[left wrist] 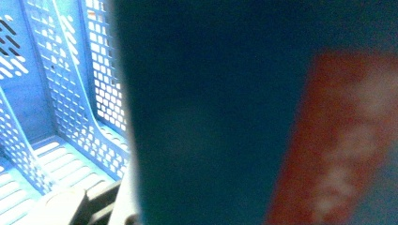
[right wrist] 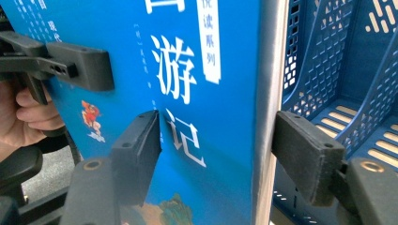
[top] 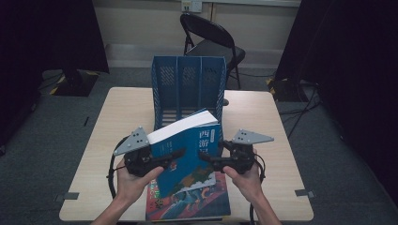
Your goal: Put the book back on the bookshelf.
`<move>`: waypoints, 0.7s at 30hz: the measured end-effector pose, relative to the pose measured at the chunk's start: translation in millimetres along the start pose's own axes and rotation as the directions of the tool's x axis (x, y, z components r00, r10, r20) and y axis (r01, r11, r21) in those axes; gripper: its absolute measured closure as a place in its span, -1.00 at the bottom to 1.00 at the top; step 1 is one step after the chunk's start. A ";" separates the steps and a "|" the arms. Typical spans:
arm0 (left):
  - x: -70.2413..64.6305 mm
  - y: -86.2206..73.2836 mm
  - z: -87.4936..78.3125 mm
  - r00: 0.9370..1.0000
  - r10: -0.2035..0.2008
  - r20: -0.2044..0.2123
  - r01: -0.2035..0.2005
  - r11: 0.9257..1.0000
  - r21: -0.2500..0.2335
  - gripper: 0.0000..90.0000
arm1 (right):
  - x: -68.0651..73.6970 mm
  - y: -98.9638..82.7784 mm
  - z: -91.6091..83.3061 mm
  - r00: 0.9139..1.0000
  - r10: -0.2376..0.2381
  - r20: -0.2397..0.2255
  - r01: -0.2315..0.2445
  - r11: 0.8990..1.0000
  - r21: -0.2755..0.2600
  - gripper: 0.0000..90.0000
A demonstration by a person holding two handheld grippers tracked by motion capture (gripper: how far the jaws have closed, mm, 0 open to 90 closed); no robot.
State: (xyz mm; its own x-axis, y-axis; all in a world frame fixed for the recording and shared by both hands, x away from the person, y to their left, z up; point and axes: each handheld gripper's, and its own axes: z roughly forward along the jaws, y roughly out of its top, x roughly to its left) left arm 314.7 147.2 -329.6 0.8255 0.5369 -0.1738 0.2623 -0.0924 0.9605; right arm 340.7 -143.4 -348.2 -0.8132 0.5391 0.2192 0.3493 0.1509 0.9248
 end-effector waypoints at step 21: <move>19.9 3.8 -21.6 0.998 -0.066 -0.007 0.066 0.997 0.041 0.36 | -23.9 -38.5 -21.1 0.994 0.084 0.073 -0.089 0.993 0.071 -0.27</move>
State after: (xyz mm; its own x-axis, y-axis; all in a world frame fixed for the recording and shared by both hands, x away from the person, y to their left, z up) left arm 321.4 175.7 -324.7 0.8031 0.5474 -0.2352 0.3364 -0.0906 0.9374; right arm 336.9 -179.6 -382.5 -0.7446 0.6091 0.2730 0.4526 0.1602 0.8772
